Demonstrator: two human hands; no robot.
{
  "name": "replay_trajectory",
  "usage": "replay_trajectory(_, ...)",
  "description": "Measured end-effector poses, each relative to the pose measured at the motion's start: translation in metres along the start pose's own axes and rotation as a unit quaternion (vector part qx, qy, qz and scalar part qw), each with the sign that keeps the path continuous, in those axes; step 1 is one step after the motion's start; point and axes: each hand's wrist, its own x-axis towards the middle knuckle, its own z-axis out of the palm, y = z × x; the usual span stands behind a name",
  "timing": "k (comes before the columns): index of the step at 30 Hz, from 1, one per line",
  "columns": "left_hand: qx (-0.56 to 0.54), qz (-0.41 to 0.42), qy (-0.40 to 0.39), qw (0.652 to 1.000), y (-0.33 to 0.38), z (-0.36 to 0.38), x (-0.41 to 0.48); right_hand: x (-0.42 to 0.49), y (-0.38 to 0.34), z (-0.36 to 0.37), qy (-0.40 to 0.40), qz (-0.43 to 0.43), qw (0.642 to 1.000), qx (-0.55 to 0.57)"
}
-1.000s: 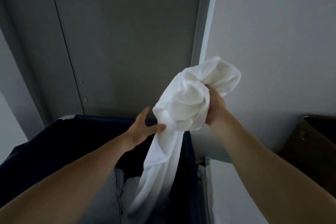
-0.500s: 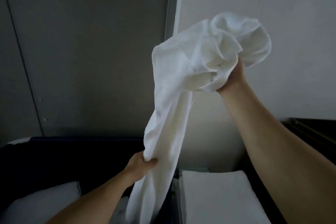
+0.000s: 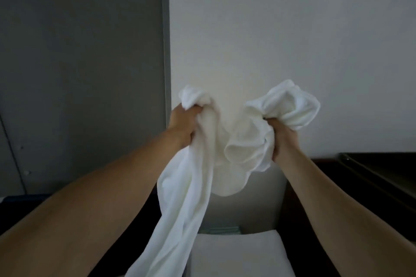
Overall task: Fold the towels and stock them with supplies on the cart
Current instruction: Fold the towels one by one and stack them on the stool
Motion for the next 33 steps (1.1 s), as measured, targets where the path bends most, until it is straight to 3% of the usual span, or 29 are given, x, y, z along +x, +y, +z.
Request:
replay_trajectory(6, -0.056, 0.095, -0.013, 0.994, 0.076, 0.087, 0.008, 0.023, -0.053, -0.012, -0.028, -0.050, 0.996, 0.071)
replay_trajectory(10, -0.047, 0.102, -0.028, 0.993, 0.094, 0.117, 0.001, 0.040, -0.082, -0.025, -0.017, -0.067, 0.992, 0.103)
replay_trajectory(14, 0.118, 0.100, -0.032, 0.987, 0.064, 0.118, -0.012, 0.048, -0.069, -0.050, -0.004, -0.028, 0.998, 0.057)
replay_trajectory(17, 0.246, 0.079, -0.085, 0.962, 0.012, 0.098, -0.025, 0.046, -0.040, -0.072, -0.015, 0.025, 1.000, -0.011)
replay_trajectory(20, 0.320, 0.001, -0.164, 0.933, -0.055, 0.060, -0.040, 0.041, -0.006, -0.092, -0.063, 0.057, 0.993, -0.083)
replay_trajectory(21, 0.354, -0.045, -0.210, 0.910, -0.077, 0.047, -0.047, 0.038, 0.006, -0.097, -0.075, 0.060, 0.989, -0.112)
replay_trajectory(22, 0.415, -0.094, -0.275, 0.862, -0.096, 0.034, -0.055, 0.034, 0.017, -0.099, -0.085, 0.060, 0.983, -0.150)
replay_trajectory(25, 0.595, -0.217, -0.457, 0.624, -0.136, 0.009, -0.077, 0.017, 0.048, -0.099, -0.101, 0.047, 0.949, -0.295)
replay_trajectory(26, 0.606, -0.233, -0.474, 0.595, -0.141, 0.006, -0.081, 0.013, 0.055, -0.098, -0.093, 0.043, 0.938, -0.330)
replay_trajectory(29, 0.611, -0.149, -0.424, 0.652, -0.134, 0.002, -0.078, 0.005, 0.063, -0.094, -0.087, 0.059, 0.925, -0.366)
replay_trajectory(31, 0.565, -0.095, -0.357, 0.737, -0.122, 0.003, -0.071, 0.002, 0.058, -0.089, -0.114, 0.113, 0.927, -0.338)
replay_trajectory(33, 0.470, -0.078, -0.346, 0.809, -0.111, 0.002, -0.070, -0.001, 0.048, -0.080, -0.118, 0.172, 0.948, -0.239)
